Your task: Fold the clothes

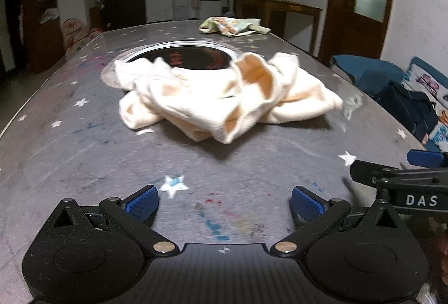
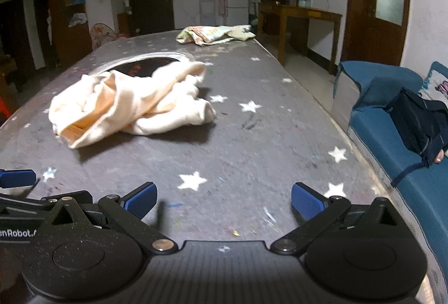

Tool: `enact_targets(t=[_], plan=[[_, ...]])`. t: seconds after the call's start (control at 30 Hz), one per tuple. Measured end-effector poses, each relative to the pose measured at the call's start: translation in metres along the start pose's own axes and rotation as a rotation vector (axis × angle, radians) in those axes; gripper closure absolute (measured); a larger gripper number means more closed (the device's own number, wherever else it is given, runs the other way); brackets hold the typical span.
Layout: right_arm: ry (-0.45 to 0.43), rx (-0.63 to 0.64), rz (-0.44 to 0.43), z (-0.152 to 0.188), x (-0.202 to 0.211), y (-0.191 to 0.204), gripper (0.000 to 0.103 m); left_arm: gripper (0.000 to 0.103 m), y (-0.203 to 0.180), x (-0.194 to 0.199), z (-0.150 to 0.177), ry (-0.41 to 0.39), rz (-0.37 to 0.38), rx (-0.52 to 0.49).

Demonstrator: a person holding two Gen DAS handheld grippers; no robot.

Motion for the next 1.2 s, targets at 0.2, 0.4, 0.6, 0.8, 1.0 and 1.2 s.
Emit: enact_targets(t=[0.2, 0.4, 0.6, 0.8, 1.0, 1.2], plan=[[-0.02, 0.027, -0.033, -0.009, 0.005, 0.015, 0.0, 0.0, 0.013, 0.009, -0.006, -0.012, -0.03, 0.019], [-0.043, 0.047, -0.053, -0.017, 0.009, 0.023, 0.0, 0.0, 0.019, 0.014, -0.01, -0.018, -0.041, 0.027], [-0.046, 0.051, -0.077, -0.025, 0.01, 0.027, 0.0, 0.0, 0.022, 0.015, -0.014, -0.015, -0.042, 0.031], [-0.055, 0.06, -0.082, -0.03, 0.01, 0.031, 0.0, 0.0, 0.024, 0.018, -0.016, -0.011, -0.046, 0.028], [-0.066, 0.051, -0.09, -0.033, 0.011, 0.032, 0.0, 0.0, 0.025, 0.018, -0.018, -0.01, -0.05, 0.023], [-0.074, 0.056, -0.102, -0.041, 0.009, 0.034, 0.0, 0.0, 0.027, 0.016, -0.023, -0.006, -0.051, 0.029]])
Point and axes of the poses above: each gripper's, at about its wrist camera, not at the fingertips, and x roughly against the way its jaws point, y to its left, z to its underside, the point moved 9 cm from there along -x, roughly the way its jaws point, and after that the axes turned 9 degrees about -y, right-handed, at the moved point
